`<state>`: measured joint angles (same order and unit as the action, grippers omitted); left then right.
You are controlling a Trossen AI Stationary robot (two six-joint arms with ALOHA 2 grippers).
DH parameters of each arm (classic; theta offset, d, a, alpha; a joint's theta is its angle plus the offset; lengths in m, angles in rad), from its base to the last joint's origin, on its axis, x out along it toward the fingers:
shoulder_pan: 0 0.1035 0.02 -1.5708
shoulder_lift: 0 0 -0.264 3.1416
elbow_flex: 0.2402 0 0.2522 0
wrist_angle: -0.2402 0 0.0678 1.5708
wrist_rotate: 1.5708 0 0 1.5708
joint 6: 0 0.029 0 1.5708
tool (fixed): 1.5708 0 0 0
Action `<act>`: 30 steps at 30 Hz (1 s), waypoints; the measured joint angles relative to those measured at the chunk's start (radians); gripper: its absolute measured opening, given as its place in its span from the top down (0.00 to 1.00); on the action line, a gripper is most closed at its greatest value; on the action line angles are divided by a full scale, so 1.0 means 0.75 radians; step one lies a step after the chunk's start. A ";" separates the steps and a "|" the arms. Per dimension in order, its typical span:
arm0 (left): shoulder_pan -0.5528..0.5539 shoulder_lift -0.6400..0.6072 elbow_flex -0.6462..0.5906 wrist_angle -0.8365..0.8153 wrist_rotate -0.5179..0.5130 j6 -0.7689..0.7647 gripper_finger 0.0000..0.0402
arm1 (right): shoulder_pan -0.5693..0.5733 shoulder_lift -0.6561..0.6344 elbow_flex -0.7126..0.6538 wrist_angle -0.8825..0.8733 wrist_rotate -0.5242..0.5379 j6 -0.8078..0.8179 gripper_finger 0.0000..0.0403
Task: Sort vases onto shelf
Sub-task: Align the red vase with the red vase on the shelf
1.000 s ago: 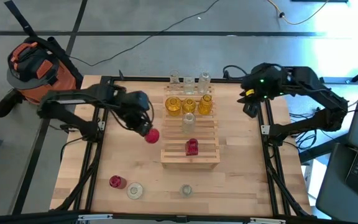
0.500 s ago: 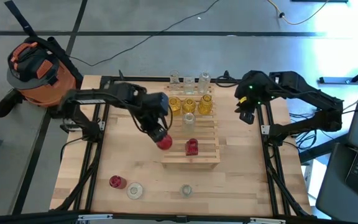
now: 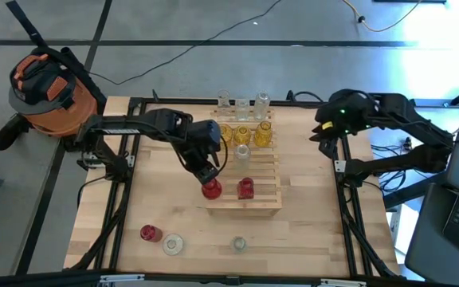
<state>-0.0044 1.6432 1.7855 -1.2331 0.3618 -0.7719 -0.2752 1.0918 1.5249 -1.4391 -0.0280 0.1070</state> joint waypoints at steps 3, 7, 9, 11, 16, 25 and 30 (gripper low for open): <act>-0.001 0.002 -0.001 0.032 -0.018 0.021 0.87 | 0.000 -0.025 0.000 0.000 0.022 0.023 0.78; 0.001 0.002 -0.001 0.065 -0.042 0.021 0.84 | 0.000 -0.048 0.001 -0.001 0.026 0.032 0.78; 0.002 0.002 -0.002 0.065 -0.042 0.021 0.82 | 0.000 -0.052 0.001 -0.001 0.026 0.039 0.78; 0.010 0.001 -0.002 0.066 -0.043 0.003 0.80 | 0.000 -0.052 0.001 -0.002 0.026 0.057 0.78; 0.041 -0.031 -0.003 0.084 -0.050 -0.044 0.77 | 0.000 -0.051 0.001 -0.002 0.027 0.057 0.78; 0.038 -0.133 -0.003 -0.129 -0.205 -0.130 0.79 | 0.000 -0.051 -0.016 0.017 0.027 0.057 0.78; -0.001 -0.085 -0.056 -0.285 -0.240 -0.069 0.86 | 0.000 -0.051 -0.062 0.049 0.027 0.057 0.78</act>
<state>-0.0054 1.5795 1.7436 -1.4469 0.1818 -0.8235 -0.2752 1.0538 1.4784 -1.4027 -0.0077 0.1501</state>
